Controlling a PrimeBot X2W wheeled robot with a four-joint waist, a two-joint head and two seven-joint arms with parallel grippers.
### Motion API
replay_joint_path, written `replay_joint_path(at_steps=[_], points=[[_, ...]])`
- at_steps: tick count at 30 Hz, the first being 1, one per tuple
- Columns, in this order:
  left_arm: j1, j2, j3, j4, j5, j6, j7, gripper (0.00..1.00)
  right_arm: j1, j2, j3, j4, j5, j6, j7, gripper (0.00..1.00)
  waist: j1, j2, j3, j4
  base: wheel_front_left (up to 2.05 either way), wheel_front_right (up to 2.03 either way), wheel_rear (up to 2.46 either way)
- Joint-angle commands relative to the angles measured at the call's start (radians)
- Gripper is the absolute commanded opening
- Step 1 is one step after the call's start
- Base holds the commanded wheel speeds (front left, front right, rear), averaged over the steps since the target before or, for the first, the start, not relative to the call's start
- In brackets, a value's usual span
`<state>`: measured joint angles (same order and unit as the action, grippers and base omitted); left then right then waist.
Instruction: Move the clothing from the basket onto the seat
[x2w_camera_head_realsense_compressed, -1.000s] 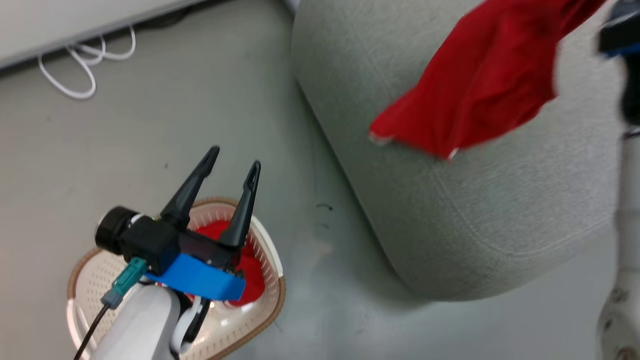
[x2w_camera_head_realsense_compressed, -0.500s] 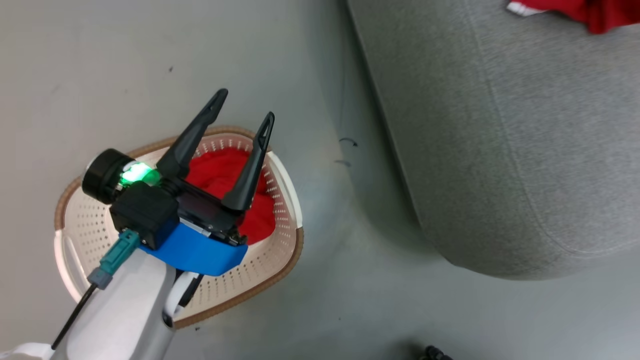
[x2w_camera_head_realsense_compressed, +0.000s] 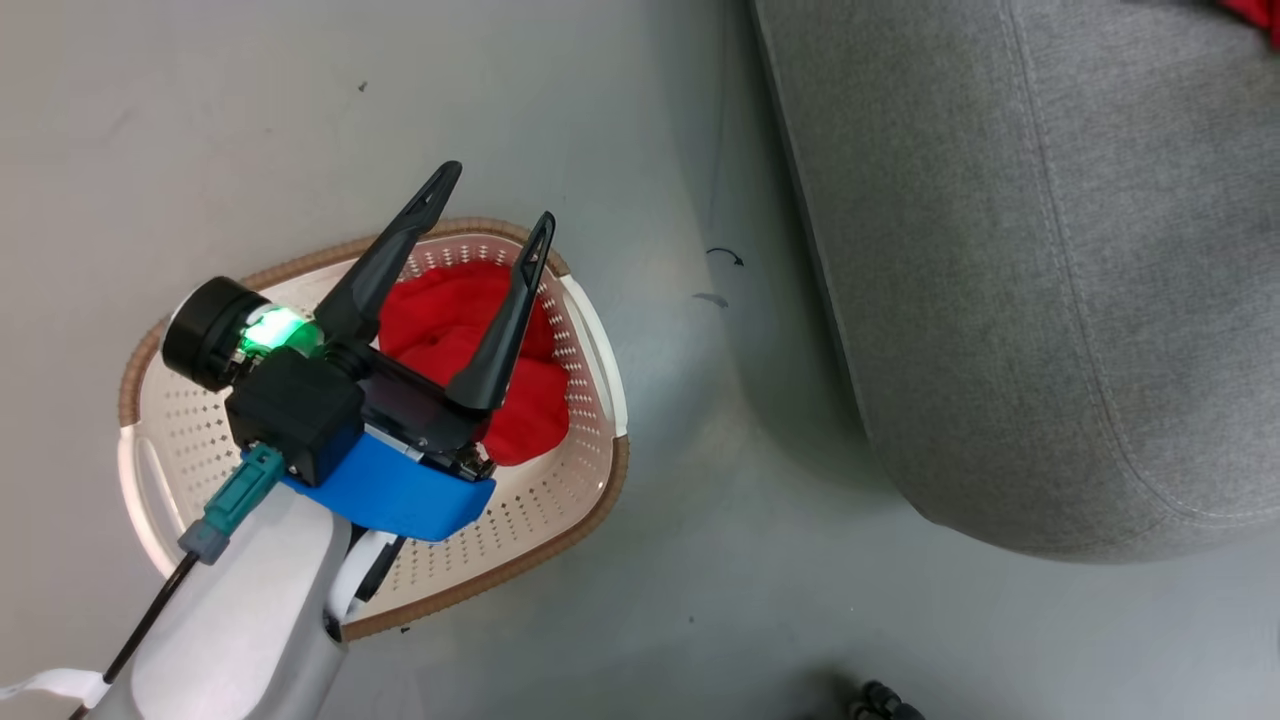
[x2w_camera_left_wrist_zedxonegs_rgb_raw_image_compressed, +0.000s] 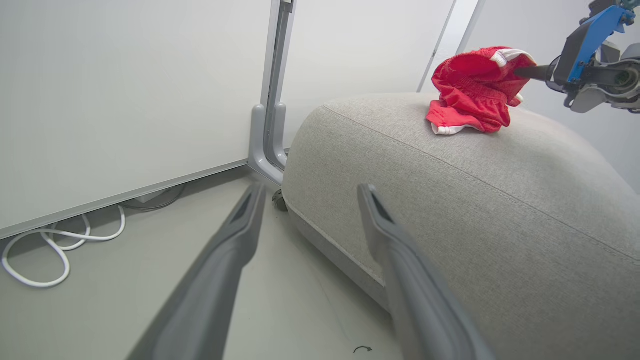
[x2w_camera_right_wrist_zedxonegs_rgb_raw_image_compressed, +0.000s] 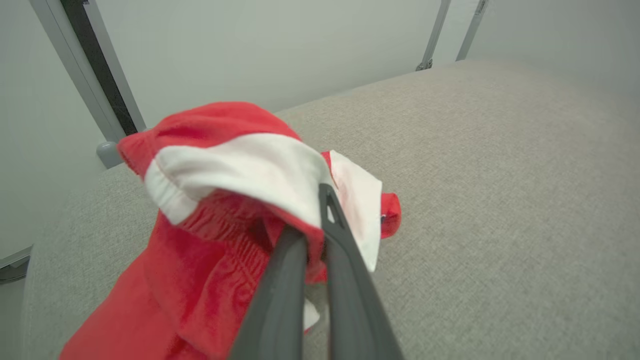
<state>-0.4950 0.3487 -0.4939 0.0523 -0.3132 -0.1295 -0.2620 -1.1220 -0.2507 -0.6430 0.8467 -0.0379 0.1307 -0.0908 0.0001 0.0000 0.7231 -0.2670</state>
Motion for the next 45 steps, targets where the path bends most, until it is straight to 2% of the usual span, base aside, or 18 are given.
replay_joint_path(at_steps=[1, 8, 13, 23, 30, 36, 45], points=[[-0.004, -0.002, 0.002, 0.007, -0.004, -0.001, -0.004, 1.0, 0.009, 0.007, 0.002, 0.018, -0.007, 0.0, -0.011, 1.0, -0.0001, 0.0, -0.013, 0.001, 0.0, 0.0, 0.0], [0.021, -0.023, 0.007, 0.045, -0.033, -0.001, -0.004, 1.0, 0.048, 0.026, 0.051, 0.103, -0.015, 0.0, -0.065, 1.0, -0.0001, 0.0, -0.099, -0.001, 0.0, 0.0, 0.0], [0.069, -0.05, 0.026, 0.071, -0.052, -0.001, -0.004, 1.0, 0.108, 0.043, 0.118, 0.143, 0.003, 0.0, -0.111, 1.0, -0.0001, 0.0, -0.204, 0.004, 0.0, 0.0, 0.0], [0.203, -0.1, 0.101, 0.101, -0.072, -0.001, -0.004, 1.0, 0.265, 0.091, 0.285, 0.126, 0.054, 0.0, -0.15, 1.0, -0.0001, 0.0, -0.39, 0.007, 0.0, 0.0, 0.0], [0.311, -0.122, 0.157, 0.122, -0.074, -0.001, -0.004, 1.0, 0.411, 0.129, 0.412, 0.032, 0.126, 0.0, -0.158, 1.0, -0.0001, 0.0, -0.506, 0.021, 0.0, 0.0, 0.0], [0.384, -0.144, 0.216, 0.13, -0.069, -0.001, -0.004, 1.0, 0.547, 0.147, 0.505, -0.097, 0.171, 0.0, -0.143, 1.0, -0.0001, 0.0, -0.572, 0.042, 0.0, 0.0, 0.0], [0.425, -0.169, 0.287, 0.158, -0.061, -0.001, -0.004, 1.0, 0.769, 0.179, 0.512, -0.359, 0.173, 0.0, -0.112, 1.0, -0.0001, 0.0, -0.612, 0.119, 0.0, 0.0, 0.0]])
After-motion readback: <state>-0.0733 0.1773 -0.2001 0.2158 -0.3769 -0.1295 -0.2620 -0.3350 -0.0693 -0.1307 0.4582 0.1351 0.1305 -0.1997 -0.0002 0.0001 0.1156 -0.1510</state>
